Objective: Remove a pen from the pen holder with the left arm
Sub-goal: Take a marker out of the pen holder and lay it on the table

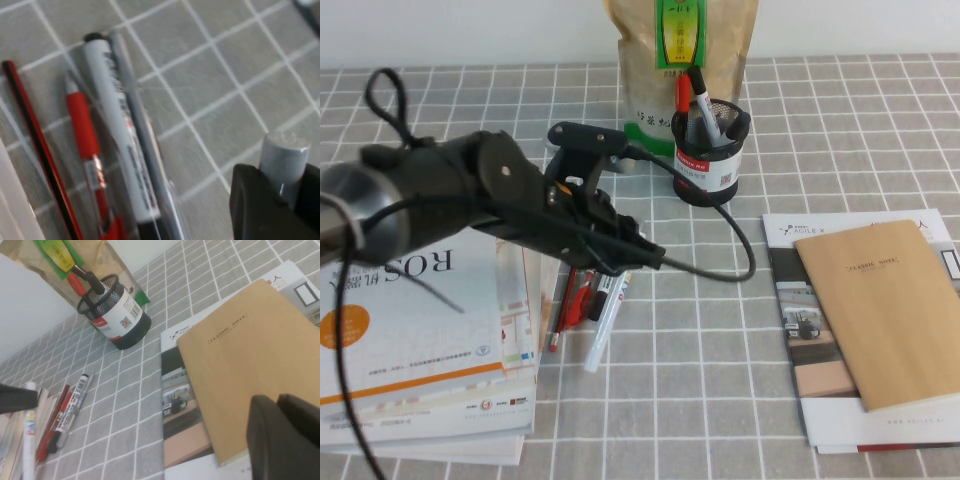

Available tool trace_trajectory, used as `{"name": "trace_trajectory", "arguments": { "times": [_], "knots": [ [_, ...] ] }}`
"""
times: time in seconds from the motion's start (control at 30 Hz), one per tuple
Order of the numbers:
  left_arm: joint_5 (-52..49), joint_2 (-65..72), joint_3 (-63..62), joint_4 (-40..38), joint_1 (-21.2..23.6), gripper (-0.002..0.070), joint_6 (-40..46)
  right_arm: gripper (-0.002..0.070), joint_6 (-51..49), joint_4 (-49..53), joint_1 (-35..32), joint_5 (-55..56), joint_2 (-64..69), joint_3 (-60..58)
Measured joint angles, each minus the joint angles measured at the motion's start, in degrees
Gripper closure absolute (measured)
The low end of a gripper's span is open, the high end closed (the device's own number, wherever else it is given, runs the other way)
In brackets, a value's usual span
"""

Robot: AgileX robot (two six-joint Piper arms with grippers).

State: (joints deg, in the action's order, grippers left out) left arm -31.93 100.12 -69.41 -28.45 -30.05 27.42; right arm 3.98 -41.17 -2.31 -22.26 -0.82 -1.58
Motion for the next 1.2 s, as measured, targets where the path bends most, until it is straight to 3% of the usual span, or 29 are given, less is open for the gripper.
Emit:
{"name": "trace_trajectory", "arguments": {
  "times": [0.2, 0.87, 0.93, 1.07, 1.2],
  "knots": [
    [2.3, 8.2, -7.2, 2.6, 0.1, 0.0565, -9.3, 0.0689, 0.0, 0.0, 0.0, 0.0, 0.0, 0.0],
    [6.9, 19.5, -14.8, 2.6, 2.0, 0.0558, -20.1, 0.0689, 0.0, 0.0, 0.0, 0.0, 0.0, 0.0],
    [7.2, 19.6, -14.8, 3.2, 2.0, 0.0519, -20.1, 0.0689, 0.0, 0.0, 0.0, 0.0, 0.0, 0.0],
    [7.5, 19.6, -14.8, 3.7, 2.0, 0.0343, -20.2, 0.0689, 0.0, 0.0, 0.0, 0.0, 0.0, 0.0],
    [7.5, 19.3, -14.8, 5.2, 2.0, 0.0267, -20.3, 0.0689, 0.0, 0.0, 0.0, 0.0, 0.0, 0.0]
  ]
}}
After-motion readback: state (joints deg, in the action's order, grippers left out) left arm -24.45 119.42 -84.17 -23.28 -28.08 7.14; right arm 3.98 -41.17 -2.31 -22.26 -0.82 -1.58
